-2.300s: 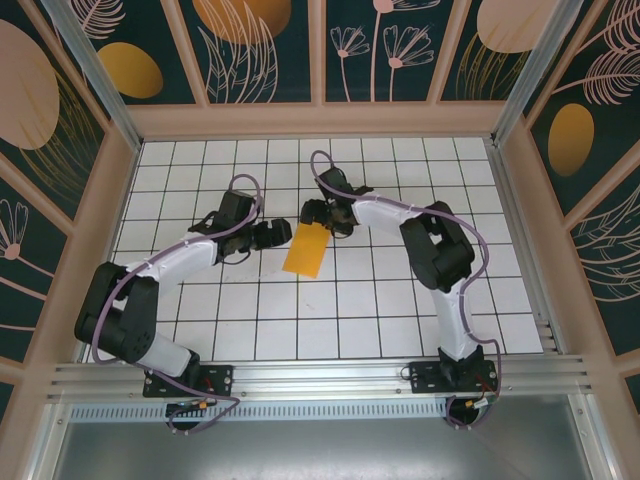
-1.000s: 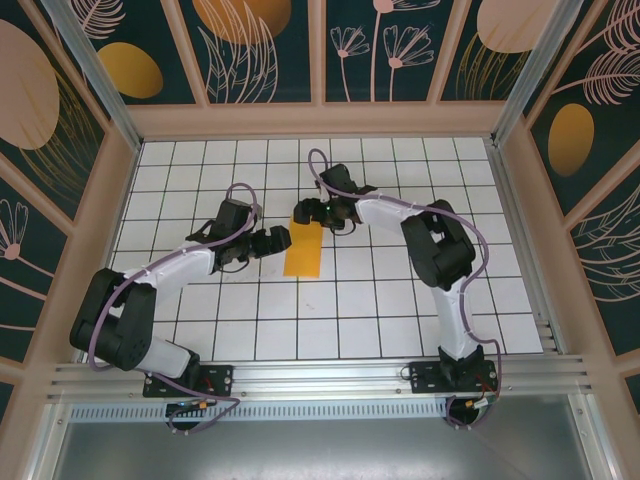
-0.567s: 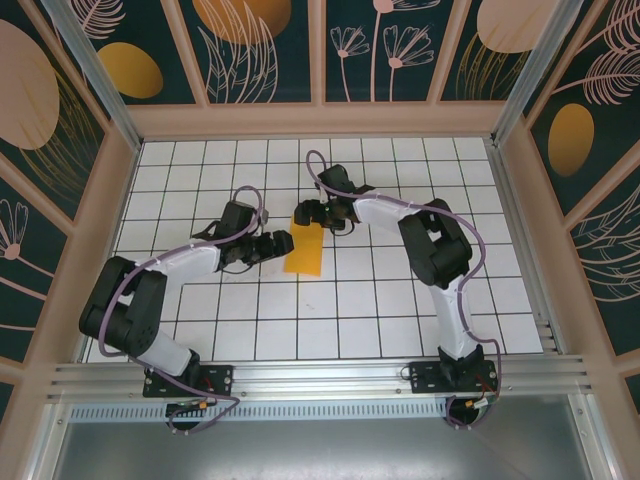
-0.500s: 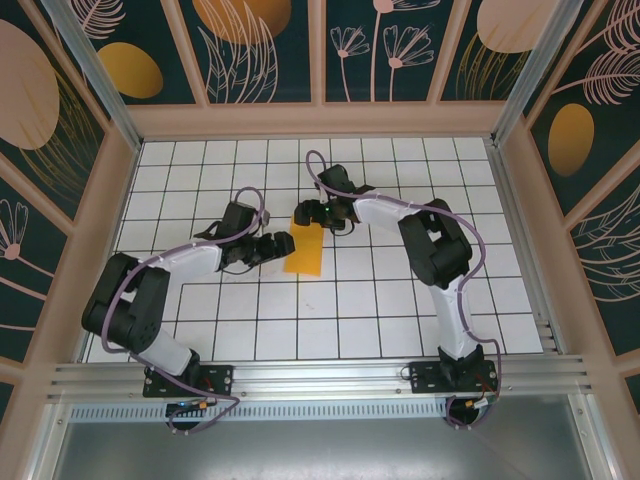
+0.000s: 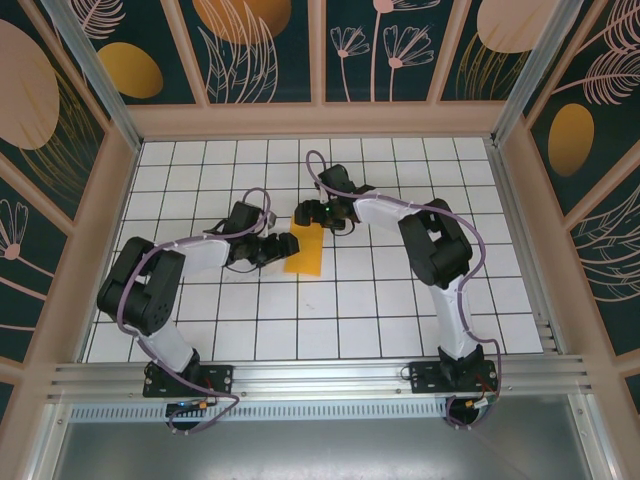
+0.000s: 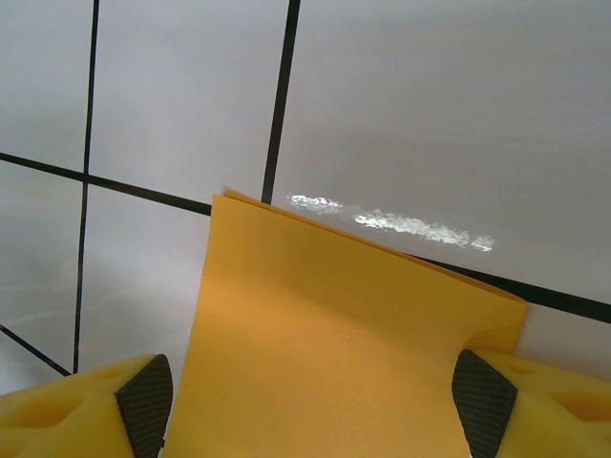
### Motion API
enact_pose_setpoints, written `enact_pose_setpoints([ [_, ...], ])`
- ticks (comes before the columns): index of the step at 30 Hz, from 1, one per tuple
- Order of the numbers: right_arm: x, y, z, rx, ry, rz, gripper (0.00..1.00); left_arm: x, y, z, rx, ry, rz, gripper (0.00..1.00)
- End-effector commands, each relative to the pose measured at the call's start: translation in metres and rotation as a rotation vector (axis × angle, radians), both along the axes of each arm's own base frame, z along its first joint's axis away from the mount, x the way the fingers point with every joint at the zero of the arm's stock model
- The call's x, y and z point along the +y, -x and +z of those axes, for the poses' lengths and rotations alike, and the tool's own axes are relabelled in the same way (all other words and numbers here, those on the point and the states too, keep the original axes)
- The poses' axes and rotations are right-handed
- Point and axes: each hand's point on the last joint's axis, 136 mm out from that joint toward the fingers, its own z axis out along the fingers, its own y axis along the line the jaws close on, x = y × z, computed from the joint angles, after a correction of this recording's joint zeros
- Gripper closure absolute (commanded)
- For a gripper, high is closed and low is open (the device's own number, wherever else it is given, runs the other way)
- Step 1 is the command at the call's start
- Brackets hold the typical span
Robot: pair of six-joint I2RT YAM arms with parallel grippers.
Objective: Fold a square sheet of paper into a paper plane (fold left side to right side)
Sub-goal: Third fold the triangle at the center of the table.
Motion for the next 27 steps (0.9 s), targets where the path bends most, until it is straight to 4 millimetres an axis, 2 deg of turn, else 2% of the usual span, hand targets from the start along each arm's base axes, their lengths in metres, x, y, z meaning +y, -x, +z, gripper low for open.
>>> enact_pose_setpoints([
  [1,-0.007,0.014,-0.024,0.066,0.041,0.015,0.19,-0.009,-0.009,0.001,0.000,0.040,-0.016,0.30],
  [11,-0.005,0.015,-0.023,0.070,0.026,0.020,0.19,-0.019,-0.018,0.006,-0.012,0.085,-0.026,0.39],
  [19,-0.006,0.012,-0.017,0.045,0.022,0.017,0.19,-0.015,-0.016,0.008,-0.016,0.073,-0.013,0.58],
  [27,-0.007,0.002,0.014,-0.069,-0.039,0.035,0.17,-0.011,-0.007,0.006,0.004,0.092,0.019,0.83],
])
